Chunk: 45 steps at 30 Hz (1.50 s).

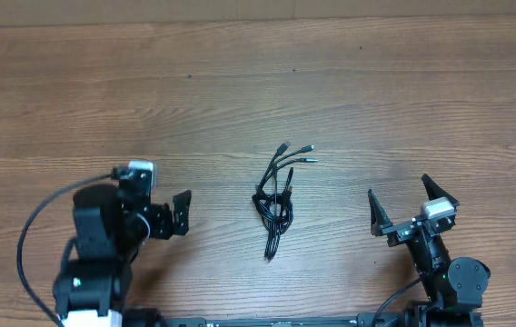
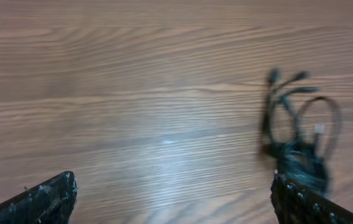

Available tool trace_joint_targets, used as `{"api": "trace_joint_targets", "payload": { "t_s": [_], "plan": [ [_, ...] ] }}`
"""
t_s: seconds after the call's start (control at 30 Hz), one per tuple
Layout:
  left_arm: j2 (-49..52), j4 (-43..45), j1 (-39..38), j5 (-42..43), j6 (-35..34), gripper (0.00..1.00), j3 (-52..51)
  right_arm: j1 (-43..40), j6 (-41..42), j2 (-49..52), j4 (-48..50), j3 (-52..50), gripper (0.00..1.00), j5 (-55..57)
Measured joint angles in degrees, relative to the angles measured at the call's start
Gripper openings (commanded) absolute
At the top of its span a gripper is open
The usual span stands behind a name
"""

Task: Untangle cables
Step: 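Move the left gripper over the black cable bundle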

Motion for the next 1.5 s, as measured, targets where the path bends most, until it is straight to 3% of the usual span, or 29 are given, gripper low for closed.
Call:
{"api": "trace_joint_targets", "payload": {
  "t_s": [0.2,0.73,1.5],
  "plan": [
    [7.02,-6.29,-3.39,4.17,1.53,1.0,7.54,0.0,0.0,0.0,0.0,0.0,1.0,0.0],
    [28.65,-11.67,-25.05,5.7,4.13,1.0,20.98,0.0,0.0,0.0,0.0,0.02,1.0,0.0],
    [34.01,-12.2,-27.82,5.27,-9.09,1.0,21.38,0.0,-0.02,0.0,0.02,0.02,1.0,0.02]
  ]
}}
